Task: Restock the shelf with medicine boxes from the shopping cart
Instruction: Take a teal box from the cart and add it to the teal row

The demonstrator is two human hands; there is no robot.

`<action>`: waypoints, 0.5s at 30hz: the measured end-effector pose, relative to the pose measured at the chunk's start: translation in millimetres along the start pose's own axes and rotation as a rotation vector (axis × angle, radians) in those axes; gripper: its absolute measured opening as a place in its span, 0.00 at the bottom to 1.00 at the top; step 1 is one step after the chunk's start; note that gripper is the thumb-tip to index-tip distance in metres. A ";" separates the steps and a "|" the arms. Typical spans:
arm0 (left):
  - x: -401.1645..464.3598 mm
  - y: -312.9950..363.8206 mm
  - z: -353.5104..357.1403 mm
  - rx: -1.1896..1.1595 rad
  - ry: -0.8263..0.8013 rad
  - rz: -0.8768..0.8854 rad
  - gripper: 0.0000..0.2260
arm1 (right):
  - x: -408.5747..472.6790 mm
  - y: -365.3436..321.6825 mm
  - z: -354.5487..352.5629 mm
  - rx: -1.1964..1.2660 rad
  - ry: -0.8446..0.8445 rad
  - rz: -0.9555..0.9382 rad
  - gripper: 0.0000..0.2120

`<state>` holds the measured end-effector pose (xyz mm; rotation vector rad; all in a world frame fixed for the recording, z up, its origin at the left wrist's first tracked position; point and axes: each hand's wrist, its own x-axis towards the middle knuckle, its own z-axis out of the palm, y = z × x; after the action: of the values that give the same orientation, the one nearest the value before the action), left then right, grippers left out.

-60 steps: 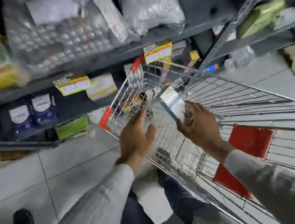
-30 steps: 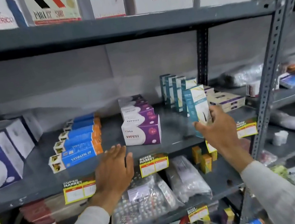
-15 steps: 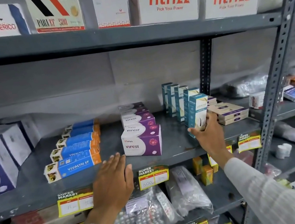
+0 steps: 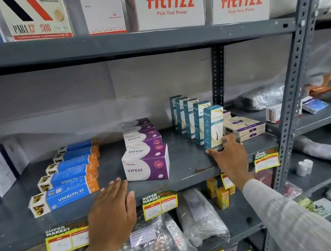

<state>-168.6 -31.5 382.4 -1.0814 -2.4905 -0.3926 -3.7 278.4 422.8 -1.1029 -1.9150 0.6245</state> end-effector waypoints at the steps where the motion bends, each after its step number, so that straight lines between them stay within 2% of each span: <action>1: 0.0 -0.3 0.0 -0.004 -0.002 -0.002 0.31 | 1.1 1.3 0.0 0.000 0.009 0.005 0.27; 15: 0.5 -0.8 2.3 -0.008 -0.013 -0.013 0.31 | 1.0 6.5 2.2 -0.020 0.027 0.019 0.27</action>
<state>-170.0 -30.7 380.6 -1.0746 -2.5103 -0.4014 -2.8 282.5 417.2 -1.1378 -1.8934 0.5992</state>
